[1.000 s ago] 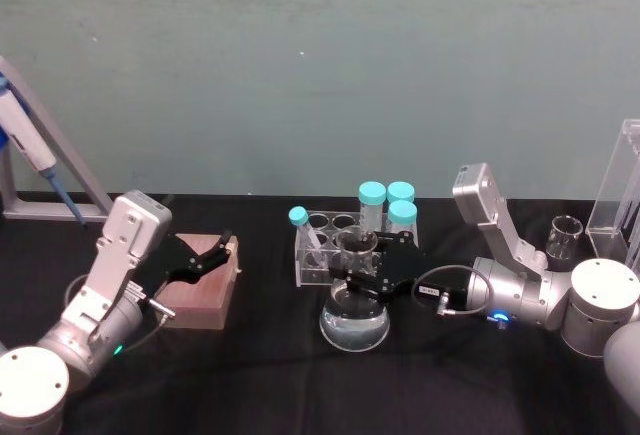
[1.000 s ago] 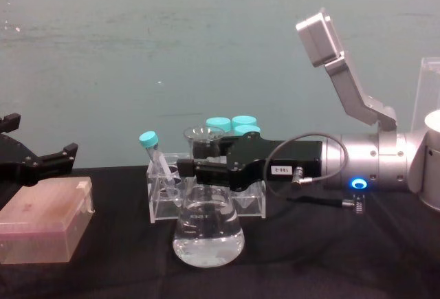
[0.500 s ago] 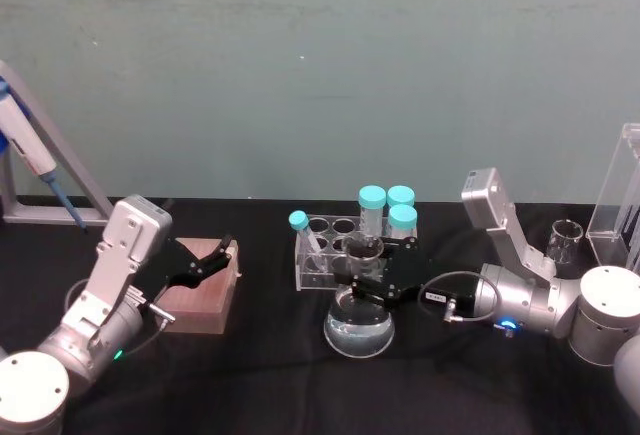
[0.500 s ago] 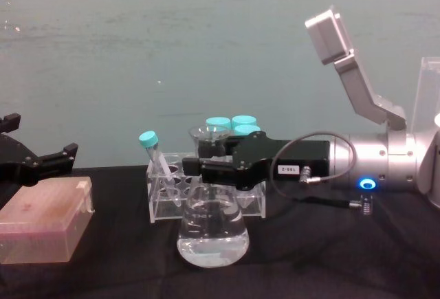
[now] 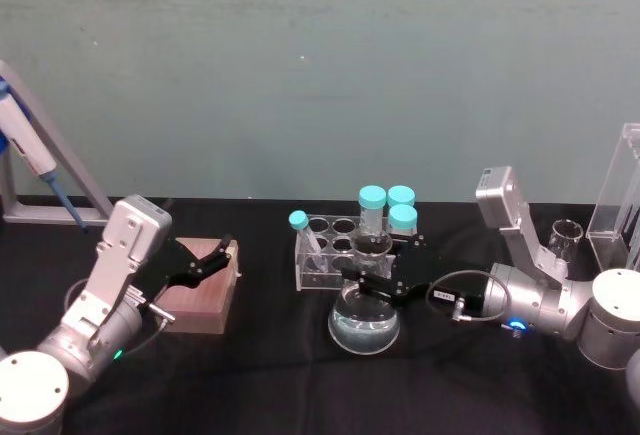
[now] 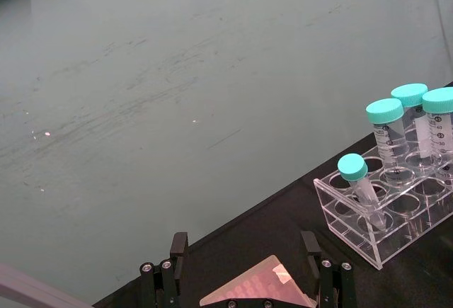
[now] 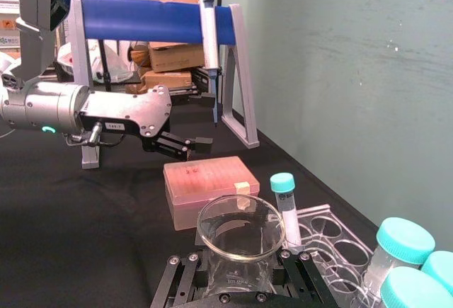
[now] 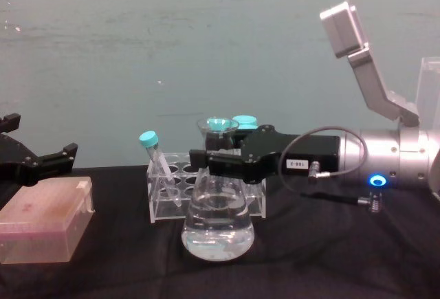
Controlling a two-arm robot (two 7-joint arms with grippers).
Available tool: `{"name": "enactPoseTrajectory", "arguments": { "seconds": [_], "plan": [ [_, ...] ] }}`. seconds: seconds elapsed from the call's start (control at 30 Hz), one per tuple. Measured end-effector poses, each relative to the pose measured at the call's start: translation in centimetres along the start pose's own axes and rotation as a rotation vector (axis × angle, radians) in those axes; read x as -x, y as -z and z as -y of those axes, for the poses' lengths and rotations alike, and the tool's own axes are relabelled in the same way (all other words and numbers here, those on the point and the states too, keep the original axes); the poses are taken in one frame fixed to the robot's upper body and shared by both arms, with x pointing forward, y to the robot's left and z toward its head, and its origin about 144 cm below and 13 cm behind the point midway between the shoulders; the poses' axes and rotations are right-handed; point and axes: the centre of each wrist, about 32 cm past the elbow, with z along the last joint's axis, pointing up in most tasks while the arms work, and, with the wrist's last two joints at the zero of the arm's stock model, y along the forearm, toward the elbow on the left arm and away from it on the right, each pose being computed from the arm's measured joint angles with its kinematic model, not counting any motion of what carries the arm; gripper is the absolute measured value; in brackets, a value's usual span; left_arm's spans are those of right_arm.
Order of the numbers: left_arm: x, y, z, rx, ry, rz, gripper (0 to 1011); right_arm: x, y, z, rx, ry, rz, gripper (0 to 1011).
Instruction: Place the experimental apparatus aside using one hand.
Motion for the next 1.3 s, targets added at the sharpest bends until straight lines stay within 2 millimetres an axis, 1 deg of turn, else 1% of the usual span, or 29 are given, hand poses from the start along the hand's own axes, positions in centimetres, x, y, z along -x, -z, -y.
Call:
{"name": "enactPoseTrajectory", "arguments": {
  "seconds": [0.4, 0.67, 0.83, 1.03, 1.17, 1.23, 1.3],
  "plan": [
    [0.0, 0.0, 0.0, 0.0, 0.0, 0.0, 1000, 0.7, -1.1, 1.6, -0.017, 0.057, 0.002, 456],
    [0.0, 0.0, 0.0, 0.0, 0.0, 0.0, 1000, 1.6, -1.7, 3.4, -0.03, 0.103, -0.01, 456],
    [0.0, 0.0, 0.0, 0.0, 0.0, 0.0, 1000, 2.1, -1.7, 4.9, -0.031, 0.142, -0.014, 456],
    [0.0, 0.0, 0.0, 0.0, 0.0, 0.0, 1000, 2.3, -1.5, 6.7, -0.013, 0.205, -0.017, 456],
    [0.0, 0.0, 0.0, 0.0, 0.0, 0.0, 1000, 2.4, -1.3, 7.4, -0.001, 0.24, -0.023, 456],
    [0.0, 0.0, 0.0, 0.0, 0.0, 0.0, 1000, 2.4, -1.1, 8.2, 0.008, 0.284, -0.028, 456],
    [0.0, 0.0, 0.0, 0.0, 0.0, 0.0, 1000, 2.4, -1.1, 8.6, 0.011, 0.307, -0.031, 456]
  ]
}}
